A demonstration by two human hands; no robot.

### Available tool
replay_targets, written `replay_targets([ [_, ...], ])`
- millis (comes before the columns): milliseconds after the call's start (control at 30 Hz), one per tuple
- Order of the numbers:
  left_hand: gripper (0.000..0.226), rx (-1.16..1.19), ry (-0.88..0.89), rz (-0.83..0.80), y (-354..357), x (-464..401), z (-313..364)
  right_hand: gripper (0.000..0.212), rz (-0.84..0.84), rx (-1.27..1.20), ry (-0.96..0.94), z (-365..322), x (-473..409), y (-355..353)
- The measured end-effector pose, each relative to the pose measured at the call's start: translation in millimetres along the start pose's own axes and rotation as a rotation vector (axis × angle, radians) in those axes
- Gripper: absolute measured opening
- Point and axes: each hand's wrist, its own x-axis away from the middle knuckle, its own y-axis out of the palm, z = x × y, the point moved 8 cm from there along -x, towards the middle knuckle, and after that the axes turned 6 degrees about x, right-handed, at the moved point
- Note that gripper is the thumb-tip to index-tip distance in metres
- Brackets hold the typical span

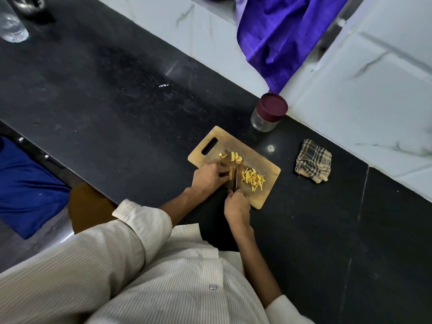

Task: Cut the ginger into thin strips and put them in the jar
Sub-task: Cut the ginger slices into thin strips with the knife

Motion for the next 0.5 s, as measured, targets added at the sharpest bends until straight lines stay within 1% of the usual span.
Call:
replay_targets([
  [233,0.036,0.004,-0.001,0.023,1.2,-1.3,-2.3,0.029,-0.003,-0.086,0.030,13.5,-0.7,-3.9],
  [500,0.036,-0.009,-0.001,0.022,3.3,-0.9,-3.2,0.032,-0.001,-0.176,0.044,29.5,-5.2,-12.1],
])
